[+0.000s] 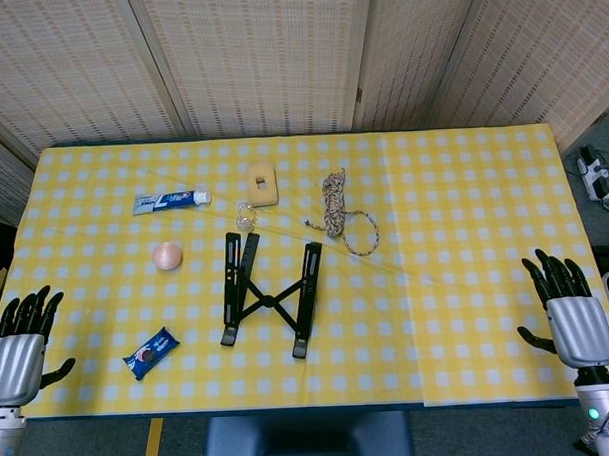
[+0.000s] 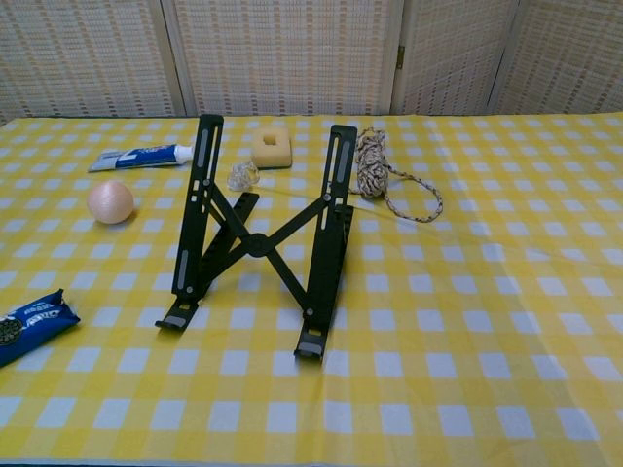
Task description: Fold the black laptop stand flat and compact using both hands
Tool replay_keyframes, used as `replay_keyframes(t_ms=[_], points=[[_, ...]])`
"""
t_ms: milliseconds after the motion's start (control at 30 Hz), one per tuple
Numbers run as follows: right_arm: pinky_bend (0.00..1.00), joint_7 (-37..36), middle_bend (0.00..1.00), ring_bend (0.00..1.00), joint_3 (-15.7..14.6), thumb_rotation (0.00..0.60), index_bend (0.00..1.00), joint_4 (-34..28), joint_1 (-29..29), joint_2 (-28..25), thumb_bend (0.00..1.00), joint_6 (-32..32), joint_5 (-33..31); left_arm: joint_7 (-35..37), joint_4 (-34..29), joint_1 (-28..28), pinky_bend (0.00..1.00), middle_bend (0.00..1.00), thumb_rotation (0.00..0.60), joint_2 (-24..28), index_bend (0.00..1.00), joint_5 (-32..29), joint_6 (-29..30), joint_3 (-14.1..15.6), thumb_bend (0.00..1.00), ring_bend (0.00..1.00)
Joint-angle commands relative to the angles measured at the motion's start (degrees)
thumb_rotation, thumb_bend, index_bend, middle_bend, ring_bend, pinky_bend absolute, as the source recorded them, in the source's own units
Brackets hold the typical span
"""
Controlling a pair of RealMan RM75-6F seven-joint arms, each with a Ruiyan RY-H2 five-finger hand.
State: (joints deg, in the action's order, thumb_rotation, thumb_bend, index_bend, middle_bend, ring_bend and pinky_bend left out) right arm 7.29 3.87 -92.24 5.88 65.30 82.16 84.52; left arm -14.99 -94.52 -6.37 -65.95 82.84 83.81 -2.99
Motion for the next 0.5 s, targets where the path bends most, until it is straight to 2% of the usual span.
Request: replay_keyframes(t_ms=[33,333,500], points=[[0.00,-0.3,0.00,0.01,0.0,0.600,0.00,0.0,0.2,-0.1,0.18,-0.3,0.0,-0.1,0.2,-0.1,0.00,0.00,0.600,-0.3,0.05,0.1,0.1,0.0,0.20,0.00],[0.00,-2.1,0.00,0.01,-0.5,0.600,0.00,-0.4,0.3,-0.8,0.18,-0.3,1.1,1.4,0.2,-0.4,0.00,0.00,0.600,-0.4,0.06,1.5,0.2,0.1,0.20,0.00],[0.00,-6.7,0.00,0.01,-0.9,0.600,0.00,-0.9,1.8,-1.7,0.18,-2.6,2.7,2.2,-0.7,-1.1,0.00,0.00,0.600,0.1,0.06,2.7,-0.3,0.3,0.20,0.00]])
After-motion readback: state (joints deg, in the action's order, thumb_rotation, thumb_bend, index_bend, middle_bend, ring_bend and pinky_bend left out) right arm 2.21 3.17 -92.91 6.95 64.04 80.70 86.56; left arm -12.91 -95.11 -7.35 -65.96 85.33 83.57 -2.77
